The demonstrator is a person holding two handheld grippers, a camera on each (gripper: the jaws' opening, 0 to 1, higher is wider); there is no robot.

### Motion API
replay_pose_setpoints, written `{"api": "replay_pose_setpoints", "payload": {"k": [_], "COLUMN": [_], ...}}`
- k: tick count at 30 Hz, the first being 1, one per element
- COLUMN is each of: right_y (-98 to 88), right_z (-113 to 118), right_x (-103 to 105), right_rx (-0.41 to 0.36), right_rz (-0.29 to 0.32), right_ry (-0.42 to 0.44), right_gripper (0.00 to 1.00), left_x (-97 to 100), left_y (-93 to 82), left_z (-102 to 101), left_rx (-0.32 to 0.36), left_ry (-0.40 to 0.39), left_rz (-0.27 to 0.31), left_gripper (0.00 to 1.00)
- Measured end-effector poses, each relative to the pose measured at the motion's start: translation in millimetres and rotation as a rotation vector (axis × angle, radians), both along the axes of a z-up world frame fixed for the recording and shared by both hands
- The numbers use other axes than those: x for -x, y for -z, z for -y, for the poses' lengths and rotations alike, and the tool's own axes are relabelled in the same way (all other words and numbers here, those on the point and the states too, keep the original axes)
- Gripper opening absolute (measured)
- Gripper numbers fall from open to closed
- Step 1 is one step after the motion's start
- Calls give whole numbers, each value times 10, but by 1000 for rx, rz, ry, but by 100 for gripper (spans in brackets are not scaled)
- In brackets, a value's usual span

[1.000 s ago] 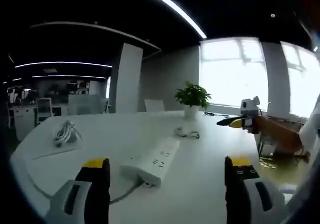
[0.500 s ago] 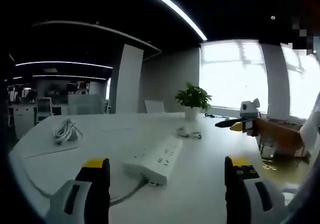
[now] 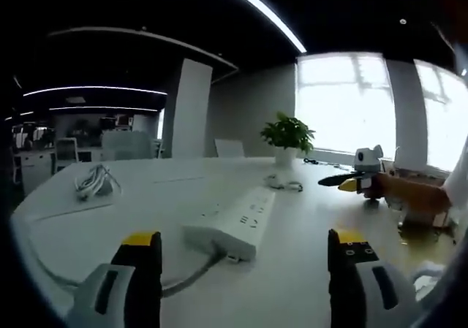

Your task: Straighten the power strip on the desk, plug the charger into it

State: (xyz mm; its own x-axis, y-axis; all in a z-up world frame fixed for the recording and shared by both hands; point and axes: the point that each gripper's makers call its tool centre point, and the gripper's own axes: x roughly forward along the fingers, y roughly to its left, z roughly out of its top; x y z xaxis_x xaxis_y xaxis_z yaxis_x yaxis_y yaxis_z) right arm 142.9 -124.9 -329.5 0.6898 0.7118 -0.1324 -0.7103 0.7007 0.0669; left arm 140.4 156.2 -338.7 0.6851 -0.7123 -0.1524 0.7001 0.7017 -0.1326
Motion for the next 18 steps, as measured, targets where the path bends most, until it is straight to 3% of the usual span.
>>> {"api": "replay_pose_setpoints", "payload": {"k": [4,7,12,18], "right_y": [9,50,22,40], "right_z": [-35,-69,-91,-140], "right_x": [3,3,-28,-81], "right_rx": [0,-15,-62,-15], "right_rz": [18,-3,-17,32], "right_ry": [-10,-34,-53,-76], "right_gripper": [56,56,56,56], "left_x": [-26,-14,-97,-194], "left_y": [28,-57,115,159], "left_z": [33,85,53,66], "left_rx": [-20,40,-54,-34], "left_ry": [7,27,10,22], "left_rz": [17,22,22,-18], "left_gripper": [92,92,92,90]}}
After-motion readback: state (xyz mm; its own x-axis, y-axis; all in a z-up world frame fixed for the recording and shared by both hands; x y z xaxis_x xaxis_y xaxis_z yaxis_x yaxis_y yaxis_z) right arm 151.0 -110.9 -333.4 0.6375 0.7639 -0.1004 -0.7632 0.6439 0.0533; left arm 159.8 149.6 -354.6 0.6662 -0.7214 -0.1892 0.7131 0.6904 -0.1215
